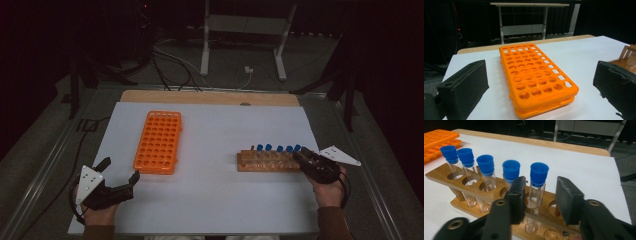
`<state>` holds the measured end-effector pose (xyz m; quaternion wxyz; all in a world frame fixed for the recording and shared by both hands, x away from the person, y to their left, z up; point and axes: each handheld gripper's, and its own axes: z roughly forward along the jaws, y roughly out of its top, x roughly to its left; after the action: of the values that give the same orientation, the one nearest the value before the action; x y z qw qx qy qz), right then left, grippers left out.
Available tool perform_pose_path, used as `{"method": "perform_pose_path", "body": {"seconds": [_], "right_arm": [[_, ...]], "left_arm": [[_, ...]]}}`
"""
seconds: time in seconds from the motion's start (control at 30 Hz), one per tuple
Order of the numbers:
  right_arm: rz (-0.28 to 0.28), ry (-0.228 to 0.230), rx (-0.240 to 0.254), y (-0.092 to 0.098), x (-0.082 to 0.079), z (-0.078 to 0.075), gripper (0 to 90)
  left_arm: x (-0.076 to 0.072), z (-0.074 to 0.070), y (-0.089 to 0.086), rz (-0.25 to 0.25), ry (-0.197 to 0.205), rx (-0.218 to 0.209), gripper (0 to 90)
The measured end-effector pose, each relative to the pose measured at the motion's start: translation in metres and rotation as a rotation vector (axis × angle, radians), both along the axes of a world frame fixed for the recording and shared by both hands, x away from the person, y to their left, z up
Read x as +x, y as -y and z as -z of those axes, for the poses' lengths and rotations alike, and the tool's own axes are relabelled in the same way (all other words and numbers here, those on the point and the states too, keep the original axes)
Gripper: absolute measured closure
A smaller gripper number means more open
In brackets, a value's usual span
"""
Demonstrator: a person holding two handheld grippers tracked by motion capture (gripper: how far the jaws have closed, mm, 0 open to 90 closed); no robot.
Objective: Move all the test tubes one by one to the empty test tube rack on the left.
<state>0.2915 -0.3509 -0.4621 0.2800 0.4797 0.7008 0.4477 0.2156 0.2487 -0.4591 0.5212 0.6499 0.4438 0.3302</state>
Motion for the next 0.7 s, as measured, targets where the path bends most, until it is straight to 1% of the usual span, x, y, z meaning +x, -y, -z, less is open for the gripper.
{"method": "perform_pose_path", "body": {"seconds": [0.23, 0.27, 0.4, 0.53, 0.7], "right_arm": [[-0.007, -0.016, -0.009, -0.003, 0.0058, 0.0047, 67.3], [-0.01, -0.015, -0.003, -0.0033, 0.0064, 0.0055, 68.3], [-0.005, -0.009, -0.006, -0.0049, 0.0076, 0.0061, 70.4], [-0.003, -0.004, 0.008, -0.0061, 0.0084, 0.0074, 75.2], [-0.009, -0.002, 0.011, -0.0069, 0.0079, 0.0072, 76.6]], "left_arm": [[-0.0002, 0.0001, 0.0002, -0.001, -0.001, -0.001, 0.4], [-0.0002, 0.0001, 0.0002, -0.001, 0.0, -0.001, 0.4], [-0.0002, 0.0002, 0.0002, 0.0, -0.001, -0.003, 0.4], [-0.0004, 0.0, 0.0001, 0.0, 0.0, -0.002, 0.4], [-0.0005, 0.0, 0.0003, 0.0, 0.0, -0.002, 0.4]]}}
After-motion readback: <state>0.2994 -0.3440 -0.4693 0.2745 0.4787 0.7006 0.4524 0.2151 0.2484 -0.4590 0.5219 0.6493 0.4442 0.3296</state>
